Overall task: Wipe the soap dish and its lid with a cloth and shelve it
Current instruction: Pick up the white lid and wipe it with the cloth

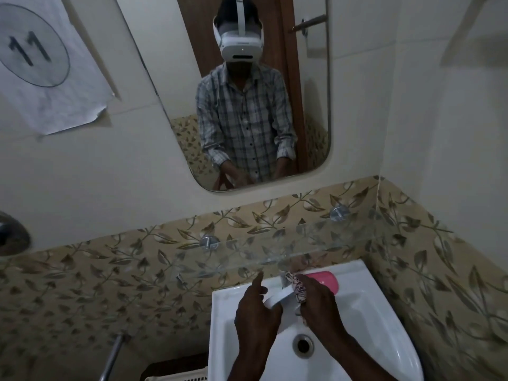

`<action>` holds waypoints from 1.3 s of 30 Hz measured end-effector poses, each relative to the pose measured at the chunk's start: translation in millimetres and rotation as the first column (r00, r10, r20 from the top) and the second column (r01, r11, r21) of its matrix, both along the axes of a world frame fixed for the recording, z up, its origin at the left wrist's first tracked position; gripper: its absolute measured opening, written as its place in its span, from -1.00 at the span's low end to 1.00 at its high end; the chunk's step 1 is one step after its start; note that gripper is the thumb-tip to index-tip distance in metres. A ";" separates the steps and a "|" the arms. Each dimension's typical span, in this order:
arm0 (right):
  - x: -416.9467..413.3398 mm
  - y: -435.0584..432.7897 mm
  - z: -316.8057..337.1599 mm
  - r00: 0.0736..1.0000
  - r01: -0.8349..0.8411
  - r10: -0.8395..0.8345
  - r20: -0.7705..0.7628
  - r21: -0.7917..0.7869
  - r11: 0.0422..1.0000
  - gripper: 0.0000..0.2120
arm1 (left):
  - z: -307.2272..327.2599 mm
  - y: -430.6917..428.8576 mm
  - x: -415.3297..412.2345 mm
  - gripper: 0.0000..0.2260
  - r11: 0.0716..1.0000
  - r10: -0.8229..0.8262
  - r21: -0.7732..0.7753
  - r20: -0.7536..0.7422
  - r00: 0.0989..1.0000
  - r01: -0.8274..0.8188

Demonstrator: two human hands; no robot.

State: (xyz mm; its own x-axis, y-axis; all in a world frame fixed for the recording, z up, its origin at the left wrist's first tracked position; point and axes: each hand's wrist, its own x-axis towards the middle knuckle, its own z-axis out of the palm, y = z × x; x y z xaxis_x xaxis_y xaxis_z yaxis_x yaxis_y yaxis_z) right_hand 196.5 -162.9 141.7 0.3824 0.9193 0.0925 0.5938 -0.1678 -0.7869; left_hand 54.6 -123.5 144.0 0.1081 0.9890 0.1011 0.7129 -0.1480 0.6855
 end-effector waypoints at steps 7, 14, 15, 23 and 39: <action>-16.6 4.8 7.4 0.985 -0.133 0.102 0.142 0.233 0.963 -0.58 | 11.9 13.5 17.0 -0.83 0.989 -0.143 -0.032 -0.368 0.919 0.141; -27.5 6.6 -4.2 0.860 0.226 -0.263 -0.438 -0.134 0.965 -0.76 | -1.9 2.0 17.6 -0.75 0.996 0.090 0.003 0.203 0.975 -0.093; -30.6 7.6 -8.4 0.841 0.238 -0.288 -0.459 -0.165 0.957 -0.82 | -2.3 2.9 19.3 -0.73 0.990 0.137 0.001 0.257 0.957 -0.142; -43.9 3.8 -24.5 0.670 0.215 -0.351 -0.654 -0.281 0.935 -0.89 | 7.2 8.4 29.8 -0.71 0.951 0.306 -0.181 0.438 0.845 -0.250; -37.5 -1.9 -32.1 0.584 0.349 -0.475 -0.659 -0.324 0.879 -0.87 | -9.9 6.7 21.7 -0.72 0.915 0.369 -0.336 0.469 0.802 -0.225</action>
State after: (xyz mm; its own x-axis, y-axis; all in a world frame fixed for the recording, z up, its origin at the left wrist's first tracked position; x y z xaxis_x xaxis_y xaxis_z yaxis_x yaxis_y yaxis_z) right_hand 159.0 -164.8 109.6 0.6121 0.6231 -0.4869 -0.2887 -0.3971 -0.8712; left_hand 76.3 -116.8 134.0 -0.1913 0.9611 -0.1991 0.2255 0.2405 0.9441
